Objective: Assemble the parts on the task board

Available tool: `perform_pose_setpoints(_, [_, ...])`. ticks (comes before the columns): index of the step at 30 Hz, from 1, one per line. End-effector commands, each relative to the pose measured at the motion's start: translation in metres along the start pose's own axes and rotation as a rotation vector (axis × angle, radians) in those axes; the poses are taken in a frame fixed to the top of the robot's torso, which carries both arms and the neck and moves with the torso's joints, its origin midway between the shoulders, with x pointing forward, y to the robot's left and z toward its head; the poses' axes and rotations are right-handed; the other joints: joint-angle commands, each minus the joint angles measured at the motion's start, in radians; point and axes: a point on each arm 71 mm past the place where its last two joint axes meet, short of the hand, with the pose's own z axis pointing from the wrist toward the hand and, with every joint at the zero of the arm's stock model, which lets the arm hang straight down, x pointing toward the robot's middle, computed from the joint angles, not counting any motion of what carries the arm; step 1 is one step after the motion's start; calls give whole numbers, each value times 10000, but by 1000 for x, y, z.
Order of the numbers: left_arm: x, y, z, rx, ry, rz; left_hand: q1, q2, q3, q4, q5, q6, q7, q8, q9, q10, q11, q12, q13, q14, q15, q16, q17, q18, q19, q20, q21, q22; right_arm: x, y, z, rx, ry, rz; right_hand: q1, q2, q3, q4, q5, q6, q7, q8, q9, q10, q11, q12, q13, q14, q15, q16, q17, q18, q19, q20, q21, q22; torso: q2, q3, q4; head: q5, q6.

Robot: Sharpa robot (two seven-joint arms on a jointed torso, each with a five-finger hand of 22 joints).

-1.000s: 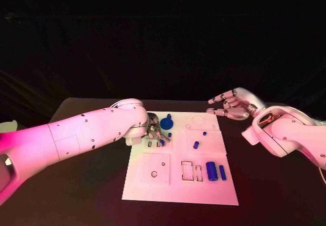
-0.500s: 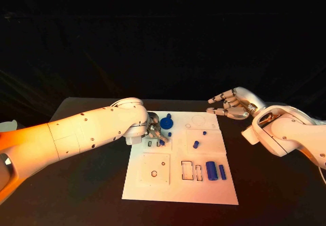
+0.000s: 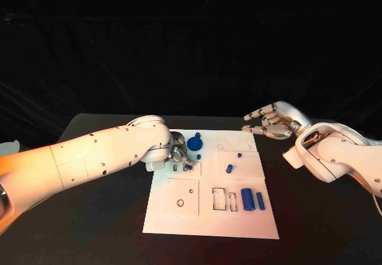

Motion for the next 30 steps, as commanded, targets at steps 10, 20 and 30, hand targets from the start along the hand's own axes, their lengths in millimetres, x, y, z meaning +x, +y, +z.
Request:
perform_pose_setpoints(10, [-1,4,-11,317,-942,-484,-467,-110,2222,-1914,-53,-38,-54,133,139,88,15,-64,-77,1035,59,31,2632,-75,534,30,-20,1212,1,0,1,-211,188,-322,71,93,-72,-9,145,76,0,30,10,-65,-16,-44,-50,877,-7,-59,1872,26,474,-18,-67,1618,-19,39,76,5,26])
perform_pose_setpoints(20, [6,6,-10,287,-1373,-68,-532,-190,2340,-2018,-65,-31,-63,154,177,115,6,-44,-60,1035,52,31,2632,-89,559,24,16,1276,2,0,1,-251,232,-307,51,93,-94,10,188,77,1,28,10,-69,-14,-52,-60,878,-7,-59,1875,26,475,-20,-67,1619,-10,39,64,69,9])
perform_pose_setpoints(30, [14,8,-7,166,-1185,307,-556,-205,2389,-2052,-67,-17,-65,166,192,124,3,-40,-59,1035,49,31,2632,-89,559,21,15,1276,3,0,1,-209,284,-282,36,89,-107,21,199,78,1,28,9,-71,-14,-58,-65,879,-7,-58,1877,26,473,-21,-70,1615,-3,50,50,119,-40])
